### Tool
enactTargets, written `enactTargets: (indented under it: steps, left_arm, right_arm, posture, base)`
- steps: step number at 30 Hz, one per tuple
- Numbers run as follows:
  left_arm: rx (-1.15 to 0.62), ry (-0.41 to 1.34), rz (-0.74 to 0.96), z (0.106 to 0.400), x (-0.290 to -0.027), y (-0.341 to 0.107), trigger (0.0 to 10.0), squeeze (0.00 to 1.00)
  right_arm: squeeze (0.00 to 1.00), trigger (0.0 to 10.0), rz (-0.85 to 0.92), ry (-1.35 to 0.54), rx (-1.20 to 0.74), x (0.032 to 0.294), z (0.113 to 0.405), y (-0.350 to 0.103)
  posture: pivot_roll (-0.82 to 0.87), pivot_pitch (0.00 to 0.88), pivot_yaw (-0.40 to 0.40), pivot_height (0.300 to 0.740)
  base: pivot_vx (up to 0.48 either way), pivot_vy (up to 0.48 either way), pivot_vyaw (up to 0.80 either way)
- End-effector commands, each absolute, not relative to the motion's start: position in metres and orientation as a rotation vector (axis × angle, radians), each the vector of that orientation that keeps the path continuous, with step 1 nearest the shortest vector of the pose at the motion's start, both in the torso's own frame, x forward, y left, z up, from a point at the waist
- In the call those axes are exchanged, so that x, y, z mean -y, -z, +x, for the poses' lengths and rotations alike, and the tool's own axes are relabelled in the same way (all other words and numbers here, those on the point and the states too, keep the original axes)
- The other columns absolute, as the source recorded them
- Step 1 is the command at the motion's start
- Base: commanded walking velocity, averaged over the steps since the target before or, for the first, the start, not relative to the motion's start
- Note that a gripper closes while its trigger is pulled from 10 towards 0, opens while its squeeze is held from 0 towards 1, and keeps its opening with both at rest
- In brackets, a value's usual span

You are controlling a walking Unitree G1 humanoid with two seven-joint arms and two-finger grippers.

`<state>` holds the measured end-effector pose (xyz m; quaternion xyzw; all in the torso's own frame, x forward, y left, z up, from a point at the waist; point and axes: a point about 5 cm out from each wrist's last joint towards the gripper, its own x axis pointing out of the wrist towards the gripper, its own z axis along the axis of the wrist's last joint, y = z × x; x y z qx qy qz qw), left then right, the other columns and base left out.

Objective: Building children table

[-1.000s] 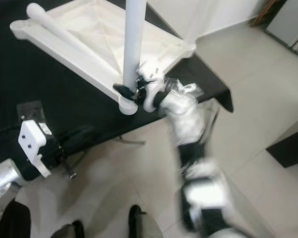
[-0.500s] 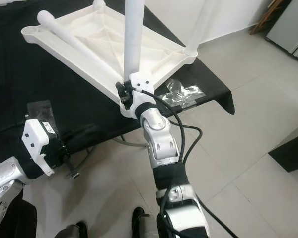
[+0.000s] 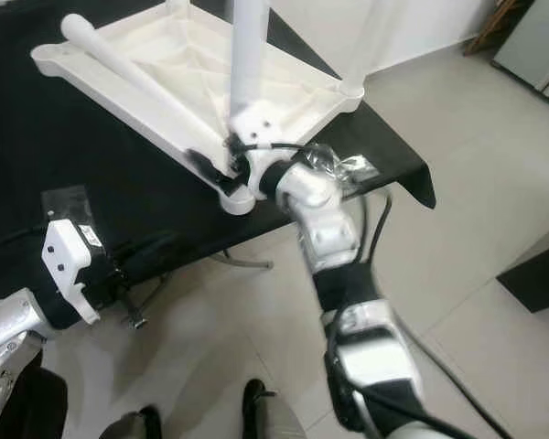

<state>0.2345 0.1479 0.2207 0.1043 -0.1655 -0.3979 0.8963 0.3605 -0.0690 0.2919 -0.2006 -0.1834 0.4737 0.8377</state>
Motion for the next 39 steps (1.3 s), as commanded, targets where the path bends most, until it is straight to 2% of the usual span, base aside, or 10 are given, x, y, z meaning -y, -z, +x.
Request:
enactTargets:
  steps: [1, 10, 11, 12, 13, 21, 28, 32, 33, 39]
  left_arm:
    - [0.339, 0.839, 0.204, 0.232, -0.145, -0.217, 10.0, 0.00]
    - [0.340, 0.829, 0.208, 0.232, -0.146, -0.218, 10.0, 0.00]
    - [0.341, 0.828, 0.209, 0.231, -0.147, -0.218, 10.0, 0.00]
    - [0.341, 0.828, 0.209, 0.231, -0.147, -0.218, 10.0, 0.00]
    - [0.342, 0.826, 0.209, 0.231, -0.147, -0.219, 10.0, 0.00]
    - [0.343, 0.821, 0.210, 0.231, -0.147, -0.219, 10.0, 0.00]
    - [0.345, 0.819, 0.206, 0.231, -0.147, -0.219, 10.0, 0.00]
    - [0.344, 0.813, 0.208, 0.230, -0.150, -0.219, 10.0, 0.00]
    - [0.342, 0.811, 0.213, 0.230, -0.151, -0.220, 10.0, 0.00]
    - [0.341, 0.814, 0.218, 0.230, -0.153, -0.221, 10.0, 0.00]
  right_arm:
    - [0.00, 10.0, -0.462, -1.110, 0.404, 0.059, 0.355, -0.288]
    - [0.00, 10.0, -0.426, -1.343, 0.256, 0.067, 0.369, -0.287]
    - [0.00, 1.3, -0.428, -1.379, 0.243, 0.068, 0.369, -0.285]
    - [0.00, 1.3, -0.428, -1.379, 0.243, 0.068, 0.369, -0.285]
    - [0.00, 0.0, -0.424, -1.406, 0.233, 0.068, 0.370, -0.284]
    - [0.00, 0.0, -0.411, -1.436, 0.213, 0.073, 0.372, -0.279]
    - [0.00, 0.0, -0.411, -1.184, 0.209, 0.099, 0.382, -0.266]
    - [0.00, 0.0, -0.356, -0.920, 0.084, 0.116, 0.384, -0.229]
    - [0.00, 0.0, -0.209, -0.601, -0.029, 0.125, 0.374, -0.188]
    - [0.00, 0.0, -0.081, -0.234, -0.172, 0.134, 0.341, -0.136]
  posture:
    - [0.06, 0.282, -0.105, 0.740]
    - [0.08, 0.289, -0.113, 0.740]
    - [0.08, 0.289, -0.114, 0.740]
    - [0.08, 0.289, -0.114, 0.740]
    - [0.08, 0.290, -0.115, 0.740]
    - [0.08, 0.290, -0.114, 0.740]
    - [0.08, 0.292, -0.111, 0.740]
    - [0.08, 0.294, -0.123, 0.740]
    - [0.09, 0.298, -0.120, 0.740]
    - [0.08, 0.287, -0.102, 0.740]
  base:
    - [0.000, 0.000, 0.00]
    - [0.000, 0.000, 0.00]
    - [0.000, 0.000, 0.00]
    - [0.000, 0.000, 0.00]
    - [0.000, 0.000, 0.00]
    - [0.000, 0.000, 0.00]
    - [0.000, 0.000, 0.00]
    - [0.000, 0.000, 0.00]
    - [0.000, 0.000, 0.00]
    - [0.000, 0.000, 0.00]
